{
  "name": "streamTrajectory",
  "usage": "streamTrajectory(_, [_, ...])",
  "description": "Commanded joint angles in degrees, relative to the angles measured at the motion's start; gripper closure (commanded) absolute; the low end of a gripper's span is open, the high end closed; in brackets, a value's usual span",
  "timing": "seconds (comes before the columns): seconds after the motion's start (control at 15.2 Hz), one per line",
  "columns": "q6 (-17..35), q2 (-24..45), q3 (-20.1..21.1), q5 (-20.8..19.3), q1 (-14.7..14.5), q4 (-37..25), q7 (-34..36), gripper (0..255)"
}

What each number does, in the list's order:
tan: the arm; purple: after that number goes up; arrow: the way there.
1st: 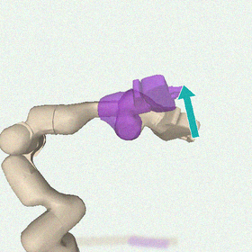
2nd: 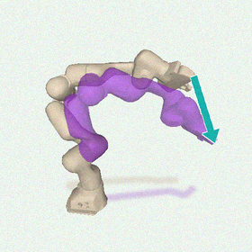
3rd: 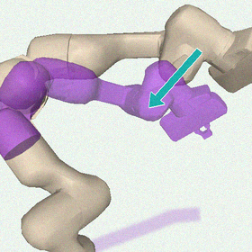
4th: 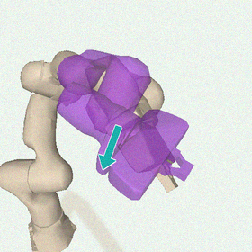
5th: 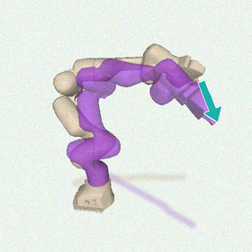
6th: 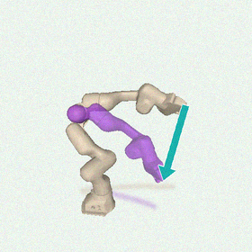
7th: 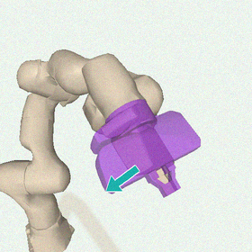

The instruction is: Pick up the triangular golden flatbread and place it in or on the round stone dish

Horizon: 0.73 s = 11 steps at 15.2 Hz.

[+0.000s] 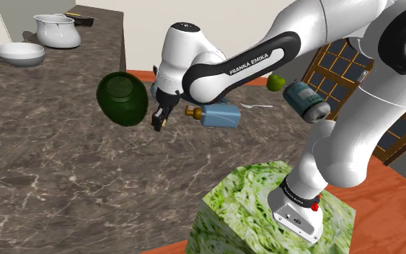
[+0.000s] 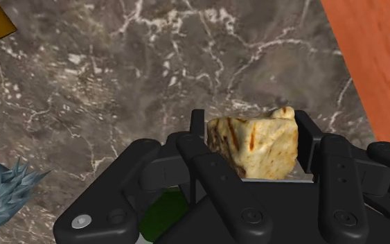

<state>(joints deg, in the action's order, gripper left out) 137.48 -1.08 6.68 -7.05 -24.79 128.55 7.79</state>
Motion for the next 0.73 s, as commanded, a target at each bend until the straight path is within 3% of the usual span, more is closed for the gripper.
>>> streamTrajectory(0.0, [-1.6,-0.7,0.0,0.3,0.0,-0.8,-0.3,255])
streamTrajectory(0.66, [-9.1,-4.0,0.0,1.5,-0.1,-5.2,-1.6,255])
